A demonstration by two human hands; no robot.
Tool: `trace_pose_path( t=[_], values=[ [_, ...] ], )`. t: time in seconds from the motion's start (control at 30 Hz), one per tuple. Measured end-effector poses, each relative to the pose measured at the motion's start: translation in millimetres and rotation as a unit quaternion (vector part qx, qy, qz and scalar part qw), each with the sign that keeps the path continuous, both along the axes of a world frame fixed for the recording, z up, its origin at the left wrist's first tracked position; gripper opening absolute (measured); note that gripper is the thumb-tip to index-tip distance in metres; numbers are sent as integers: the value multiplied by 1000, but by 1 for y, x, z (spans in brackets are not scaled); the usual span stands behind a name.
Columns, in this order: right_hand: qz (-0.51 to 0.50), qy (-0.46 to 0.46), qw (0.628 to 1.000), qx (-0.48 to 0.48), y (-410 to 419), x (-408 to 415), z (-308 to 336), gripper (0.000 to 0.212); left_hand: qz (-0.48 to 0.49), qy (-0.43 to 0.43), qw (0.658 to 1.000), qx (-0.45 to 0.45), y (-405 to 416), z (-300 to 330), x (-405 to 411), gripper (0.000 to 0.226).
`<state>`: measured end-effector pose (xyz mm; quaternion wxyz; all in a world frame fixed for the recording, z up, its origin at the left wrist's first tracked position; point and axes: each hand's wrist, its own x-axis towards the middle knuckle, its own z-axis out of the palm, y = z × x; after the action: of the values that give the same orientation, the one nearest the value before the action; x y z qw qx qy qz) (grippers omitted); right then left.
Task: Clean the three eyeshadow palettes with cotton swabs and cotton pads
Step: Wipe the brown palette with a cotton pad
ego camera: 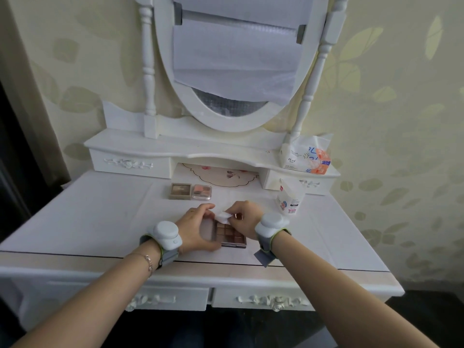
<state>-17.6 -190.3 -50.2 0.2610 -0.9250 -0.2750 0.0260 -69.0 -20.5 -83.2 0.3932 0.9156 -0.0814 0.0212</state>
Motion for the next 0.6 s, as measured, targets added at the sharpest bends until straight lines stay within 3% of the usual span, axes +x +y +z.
trace_pose_path(
  t=[0.23, 0.37, 0.5, 0.6],
  values=[
    [69, 9, 997, 29, -12, -15, -1, 20, -1, -28, 1000, 9, -2, -2, 2, 111],
    [88, 75, 993, 3, -23, -17, 6, 21, -7, -17, 1000, 21, -1, -1, 4, 113],
    [-3, 89, 991, 101, -27, -6, 4, 17, -5, -25, 999, 21, -1, -2, 3, 112],
    [-38, 41, 997, 48, -24, 5, -1, 22, -9, -19, 1000, 21, -1, -1, 2, 111]
  ],
)
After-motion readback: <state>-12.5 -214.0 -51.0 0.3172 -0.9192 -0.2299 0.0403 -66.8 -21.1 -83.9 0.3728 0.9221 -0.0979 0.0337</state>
